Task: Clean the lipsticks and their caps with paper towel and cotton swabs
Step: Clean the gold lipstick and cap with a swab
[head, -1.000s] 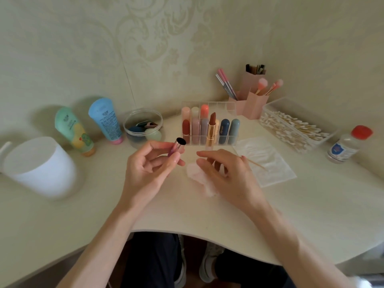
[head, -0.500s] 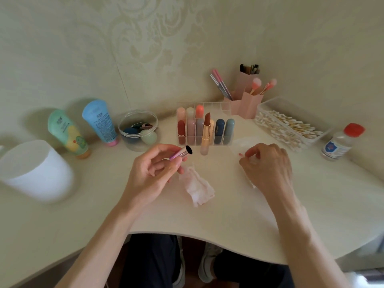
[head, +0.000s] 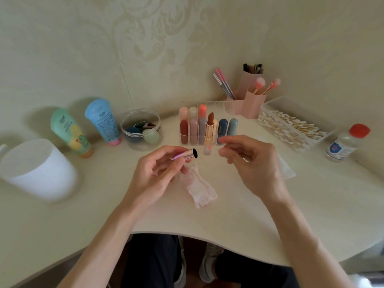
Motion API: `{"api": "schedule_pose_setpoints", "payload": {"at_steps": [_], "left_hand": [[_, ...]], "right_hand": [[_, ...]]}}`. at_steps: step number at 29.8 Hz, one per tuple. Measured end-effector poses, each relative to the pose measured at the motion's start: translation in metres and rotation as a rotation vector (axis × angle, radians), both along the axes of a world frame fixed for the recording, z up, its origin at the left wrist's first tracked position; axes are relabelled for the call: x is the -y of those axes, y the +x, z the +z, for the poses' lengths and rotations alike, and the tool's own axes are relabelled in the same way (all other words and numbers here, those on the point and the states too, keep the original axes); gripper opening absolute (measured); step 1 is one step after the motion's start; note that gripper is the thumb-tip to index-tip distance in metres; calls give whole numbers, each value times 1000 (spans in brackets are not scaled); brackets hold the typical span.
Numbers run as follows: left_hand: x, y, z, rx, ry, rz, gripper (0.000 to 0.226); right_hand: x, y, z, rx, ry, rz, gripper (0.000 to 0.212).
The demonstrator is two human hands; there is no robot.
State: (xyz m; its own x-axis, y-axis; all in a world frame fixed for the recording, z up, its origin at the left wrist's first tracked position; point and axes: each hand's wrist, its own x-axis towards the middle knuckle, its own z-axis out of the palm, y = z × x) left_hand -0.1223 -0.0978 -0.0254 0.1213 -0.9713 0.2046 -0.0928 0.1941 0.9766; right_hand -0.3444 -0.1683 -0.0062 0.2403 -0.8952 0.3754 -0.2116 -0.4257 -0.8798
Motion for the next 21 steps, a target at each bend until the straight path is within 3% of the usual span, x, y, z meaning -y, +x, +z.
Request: {"api": "schedule_pose_setpoints", "payload": {"at_steps": [7, 21], "left_hand": [[1, 0, -1, 16, -13, -5, 21], [2, 3, -5, 40, -7, 29, 20]], "right_hand": [[-5, 12, -11, -134, -240, 22, 7], [-6, 10, -19, -289, -493, 30, 10]]}}
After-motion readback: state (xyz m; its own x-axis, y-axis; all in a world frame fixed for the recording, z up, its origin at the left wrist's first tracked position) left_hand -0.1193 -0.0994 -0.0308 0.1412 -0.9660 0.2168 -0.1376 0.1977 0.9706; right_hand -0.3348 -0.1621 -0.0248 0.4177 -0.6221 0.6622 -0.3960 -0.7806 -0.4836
